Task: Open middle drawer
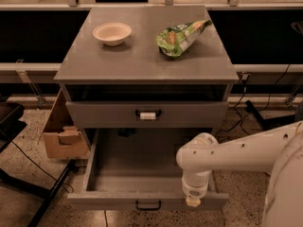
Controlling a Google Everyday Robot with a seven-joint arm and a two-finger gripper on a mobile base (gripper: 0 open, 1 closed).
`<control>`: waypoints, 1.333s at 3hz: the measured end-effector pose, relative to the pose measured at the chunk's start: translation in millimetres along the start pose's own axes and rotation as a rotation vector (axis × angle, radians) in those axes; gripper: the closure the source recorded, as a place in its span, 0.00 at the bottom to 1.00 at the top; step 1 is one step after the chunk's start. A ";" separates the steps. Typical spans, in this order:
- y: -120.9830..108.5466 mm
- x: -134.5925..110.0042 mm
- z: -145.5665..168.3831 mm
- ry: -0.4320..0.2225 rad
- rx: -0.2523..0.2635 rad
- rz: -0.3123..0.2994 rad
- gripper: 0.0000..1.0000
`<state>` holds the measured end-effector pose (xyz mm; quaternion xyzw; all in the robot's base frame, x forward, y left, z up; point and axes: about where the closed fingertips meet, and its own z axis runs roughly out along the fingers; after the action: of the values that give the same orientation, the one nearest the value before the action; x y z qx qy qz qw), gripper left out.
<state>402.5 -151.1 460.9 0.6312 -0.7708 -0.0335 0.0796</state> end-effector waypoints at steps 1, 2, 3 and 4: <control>-3.6 0.2 -0.9 0.000 0.000 0.000 0.96; 44.6 31.7 -4.8 0.055 -0.058 0.072 1.00; 76.4 56.1 -0.5 0.105 -0.095 0.087 0.84; 76.6 56.1 0.0 0.105 -0.096 0.086 0.61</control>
Offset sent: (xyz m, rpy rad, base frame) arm -0.1963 -0.0759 0.0594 -0.2080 0.2463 -0.2590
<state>317.6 -190.6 477.1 0.5938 -0.7895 -0.0337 0.1515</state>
